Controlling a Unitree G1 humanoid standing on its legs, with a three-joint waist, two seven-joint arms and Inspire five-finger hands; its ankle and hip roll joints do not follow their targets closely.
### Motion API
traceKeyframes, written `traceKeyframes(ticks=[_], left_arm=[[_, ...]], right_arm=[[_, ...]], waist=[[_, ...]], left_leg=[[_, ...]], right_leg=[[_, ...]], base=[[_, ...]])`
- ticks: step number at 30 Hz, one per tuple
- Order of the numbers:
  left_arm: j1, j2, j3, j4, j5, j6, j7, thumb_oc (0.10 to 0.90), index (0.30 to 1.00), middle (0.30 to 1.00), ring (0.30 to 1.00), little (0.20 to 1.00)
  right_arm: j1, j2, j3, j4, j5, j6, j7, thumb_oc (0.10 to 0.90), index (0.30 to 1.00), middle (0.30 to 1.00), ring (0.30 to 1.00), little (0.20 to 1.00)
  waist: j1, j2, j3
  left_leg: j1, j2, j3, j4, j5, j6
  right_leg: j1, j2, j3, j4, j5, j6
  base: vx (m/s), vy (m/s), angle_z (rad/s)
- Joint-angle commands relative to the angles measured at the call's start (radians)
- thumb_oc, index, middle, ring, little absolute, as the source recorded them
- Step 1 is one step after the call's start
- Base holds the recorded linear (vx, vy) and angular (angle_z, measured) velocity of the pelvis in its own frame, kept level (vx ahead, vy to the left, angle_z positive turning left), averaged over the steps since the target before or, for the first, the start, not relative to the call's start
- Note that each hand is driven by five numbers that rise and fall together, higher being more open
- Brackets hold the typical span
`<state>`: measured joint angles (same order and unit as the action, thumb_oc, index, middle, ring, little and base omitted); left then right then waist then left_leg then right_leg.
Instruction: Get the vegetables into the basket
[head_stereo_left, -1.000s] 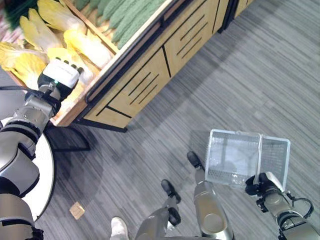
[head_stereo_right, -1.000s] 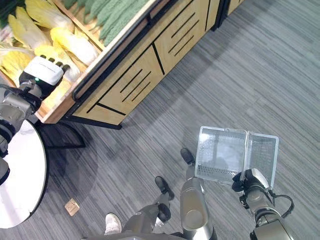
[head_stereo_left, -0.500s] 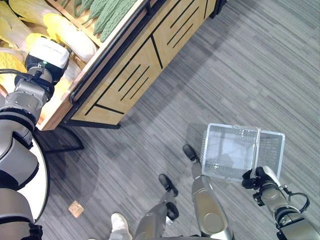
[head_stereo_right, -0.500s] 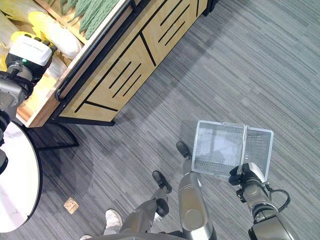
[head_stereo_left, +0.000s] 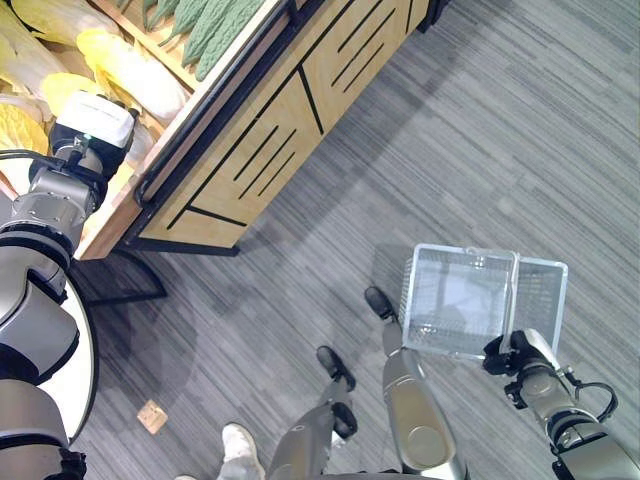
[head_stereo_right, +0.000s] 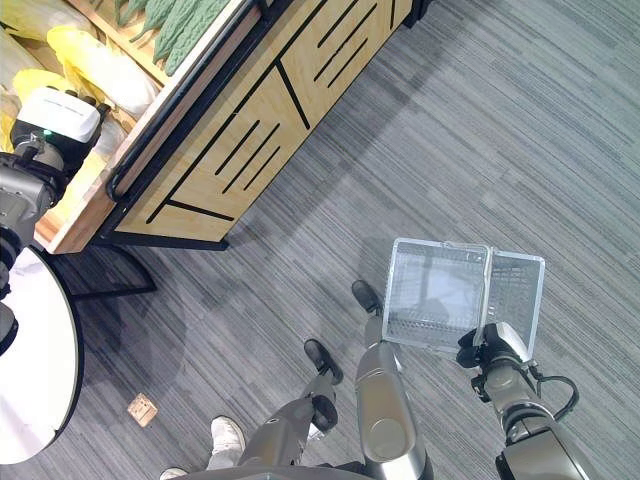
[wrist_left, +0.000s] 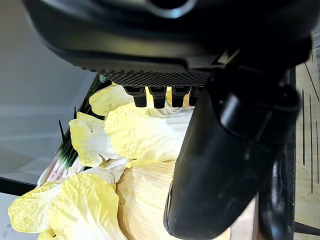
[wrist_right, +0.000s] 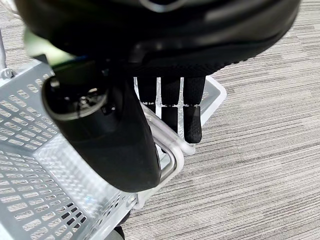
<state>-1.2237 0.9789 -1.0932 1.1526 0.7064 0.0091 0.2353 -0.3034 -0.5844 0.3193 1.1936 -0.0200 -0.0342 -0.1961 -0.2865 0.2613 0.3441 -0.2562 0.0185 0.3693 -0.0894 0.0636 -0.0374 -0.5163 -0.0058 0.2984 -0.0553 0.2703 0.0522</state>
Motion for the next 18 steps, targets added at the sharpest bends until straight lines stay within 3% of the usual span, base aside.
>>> traceKeyframes(ticks=[1, 4, 5, 6, 7, 8, 18], left_arm=[[-0.069, 0.104, 0.079, 0.109, -0.015, 0.085, 0.011, 0.9, 1.0, 1.0, 1.0, 1.0], [-0.061, 0.102, 0.087, 0.115, -0.016, 0.085, 0.008, 0.9, 1.0, 1.0, 1.0, 1.0], [-0.062, 0.102, 0.088, 0.116, -0.019, 0.086, 0.007, 0.847, 0.926, 0.926, 0.926, 0.926], [-0.062, 0.102, 0.088, 0.116, -0.019, 0.086, 0.007, 0.637, 0.632, 0.632, 0.632, 0.632], [-0.061, 0.103, 0.092, 0.122, -0.02, 0.088, 0.005, 0.471, 0.399, 0.399, 0.399, 0.399], [-0.06, 0.103, 0.094, 0.124, -0.021, 0.088, 0.004, 0.4, 0.3, 0.3, 0.3, 0.3], [-0.062, 0.093, 0.094, 0.116, -0.025, 0.088, 0.006, 0.4, 0.3, 0.3, 0.3, 0.3]], right_arm=[[0.059, 0.051, 0.111, 0.009, 0.001, -0.008, 0.022, 0.4, 0.3, 0.3, 0.3, 0.3], [0.058, 0.054, 0.113, 0.004, 0.004, -0.01, 0.021, 0.4, 0.3, 0.3, 0.3, 0.3], [0.057, 0.056, 0.116, 0.0, 0.004, -0.011, 0.021, 0.4, 0.3, 0.3, 0.3, 0.3], [0.057, 0.056, 0.116, 0.0, 0.004, -0.011, 0.021, 0.4, 0.3, 0.3, 0.3, 0.3], [0.058, 0.058, 0.116, -0.004, 0.006, -0.013, 0.021, 0.4, 0.3, 0.3, 0.3, 0.3], [0.06, 0.059, 0.117, -0.006, 0.007, -0.014, 0.022, 0.4, 0.3, 0.3, 0.3, 0.3], [0.068, 0.06, 0.12, -0.013, 0.013, -0.016, 0.017, 0.4, 0.3, 0.3, 0.3, 0.3]], waist=[[-0.01, -0.02, -0.032], [-0.008, -0.025, -0.03], [-0.008, -0.028, -0.028], [-0.008, -0.028, -0.028], [-0.008, -0.033, -0.027], [-0.007, -0.035, -0.026], [-0.001, -0.051, -0.02]], left_leg=[[-0.038, 0.026, -0.044, 0.002, 0.057, -0.086], [-0.044, 0.027, -0.043, 0.002, 0.058, -0.086], [-0.046, 0.027, -0.043, 0.002, 0.058, -0.086], [-0.046, 0.027, -0.043, 0.002, 0.058, -0.086], [-0.052, 0.027, -0.041, 0.002, 0.059, -0.085], [-0.055, 0.027, -0.041, 0.002, 0.06, -0.085], [-0.08, 0.029, -0.043, 0.002, 0.066, -0.086]], right_leg=[[0.053, -0.049, -0.053, 0.008, -0.066, 0.108], [0.049, -0.046, -0.052, 0.006, -0.063, 0.108], [0.047, -0.045, -0.053, 0.006, -0.062, 0.107], [0.047, -0.045, -0.053, 0.006, -0.062, 0.107], [0.042, -0.042, -0.052, 0.005, -0.059, 0.107], [0.04, -0.041, -0.051, 0.004, -0.057, 0.106], [0.021, -0.035, -0.053, 0.002, -0.052, 0.103]], base=[[0.0, 0.0, 0.0], [0.0, 0.0, 0.0], [0.0, 0.0, 0.0], [0.0, 0.0, 0.0], [0.0, 0.0, 0.0], [0.0, 0.0, 0.0], [-0.01, -0.003, -0.02]])
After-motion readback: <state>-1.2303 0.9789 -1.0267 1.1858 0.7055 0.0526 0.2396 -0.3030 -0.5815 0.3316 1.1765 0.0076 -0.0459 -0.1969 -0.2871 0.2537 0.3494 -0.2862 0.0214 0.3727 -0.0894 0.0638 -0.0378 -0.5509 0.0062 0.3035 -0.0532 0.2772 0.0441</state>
